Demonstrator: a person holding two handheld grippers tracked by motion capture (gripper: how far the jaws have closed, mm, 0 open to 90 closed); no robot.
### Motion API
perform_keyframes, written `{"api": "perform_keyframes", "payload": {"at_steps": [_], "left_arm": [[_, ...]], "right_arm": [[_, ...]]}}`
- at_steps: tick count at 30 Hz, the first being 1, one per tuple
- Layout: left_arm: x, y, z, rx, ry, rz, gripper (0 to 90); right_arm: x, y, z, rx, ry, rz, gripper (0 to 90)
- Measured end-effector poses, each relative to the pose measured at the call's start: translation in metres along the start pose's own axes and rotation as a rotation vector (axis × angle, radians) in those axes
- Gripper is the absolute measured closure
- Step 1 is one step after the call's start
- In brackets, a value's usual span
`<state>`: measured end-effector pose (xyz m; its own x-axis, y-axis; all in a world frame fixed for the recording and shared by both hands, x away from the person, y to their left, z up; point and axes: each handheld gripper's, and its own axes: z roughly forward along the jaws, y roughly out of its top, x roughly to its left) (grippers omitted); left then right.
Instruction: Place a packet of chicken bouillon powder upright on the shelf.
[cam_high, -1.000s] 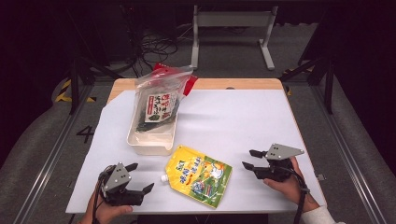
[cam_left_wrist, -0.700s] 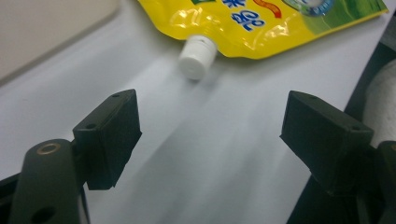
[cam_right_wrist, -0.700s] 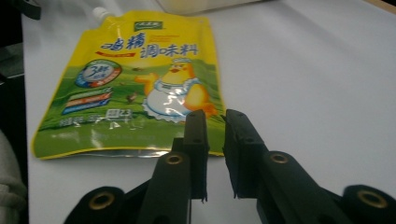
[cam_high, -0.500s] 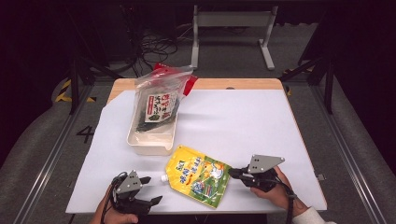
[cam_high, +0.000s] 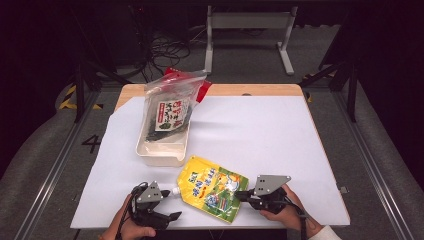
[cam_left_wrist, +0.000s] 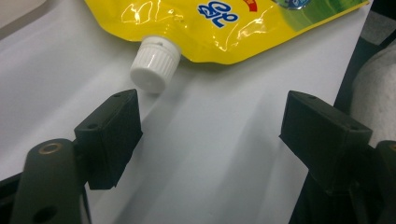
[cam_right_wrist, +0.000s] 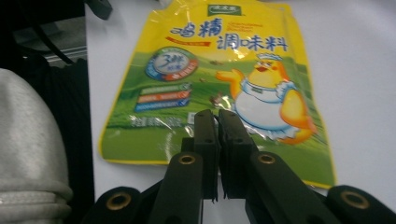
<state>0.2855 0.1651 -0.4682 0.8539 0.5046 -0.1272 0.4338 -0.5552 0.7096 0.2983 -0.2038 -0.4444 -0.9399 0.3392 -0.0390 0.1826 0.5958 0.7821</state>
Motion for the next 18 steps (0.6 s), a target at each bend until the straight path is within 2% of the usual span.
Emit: {"api": "perform_keyframes", "payload": {"at_steps": [3, 7, 8, 9, 10, 11, 14, 18], "left_arm": [[-0.0001, 0.0017, 0.0021, -0.004, -0.007, -0.010, 18.0], [0.0039, 0.0036, 0.0036, -0.016, -0.022, -0.047, 17.2], [0.0039, 0.0036, 0.0036, -0.016, -0.022, -0.047, 17.5], [0.0048, 0.0037, 0.0040, -0.024, -0.027, -0.070, 17.5], [0.0059, 0.0039, 0.0040, -0.026, -0.024, -0.074, 18.2], [0.0062, 0.0041, 0.0042, -0.030, -0.025, -0.081, 18.2], [0.0085, 0.0054, 0.0054, -0.037, 0.003, -0.103, 17.9], [0.0090, 0.0077, 0.0076, -0.037, 0.020, -0.123, 17.8]], "right_arm": [[0.0039, 0.0017, 0.0057, 0.015, 0.008, -0.024, 87.4], [0.0040, 0.0018, 0.0063, 0.015, 0.012, -0.025, 87.4], [0.0038, 0.0013, 0.0066, 0.015, 0.008, -0.025, 87.4], [0.0038, 0.0013, 0.0066, 0.015, 0.008, -0.025, 87.4], [0.0040, 0.0017, 0.0062, 0.020, -0.012, -0.034, 87.4], [0.0040, 0.0017, 0.0062, 0.020, -0.012, -0.034, 87.4], [0.0036, 0.0011, 0.0068, 0.020, -0.005, -0.041, 88.2], [0.0044, 0.0009, 0.0079, 0.025, -0.004, -0.051, 90.0]]}}
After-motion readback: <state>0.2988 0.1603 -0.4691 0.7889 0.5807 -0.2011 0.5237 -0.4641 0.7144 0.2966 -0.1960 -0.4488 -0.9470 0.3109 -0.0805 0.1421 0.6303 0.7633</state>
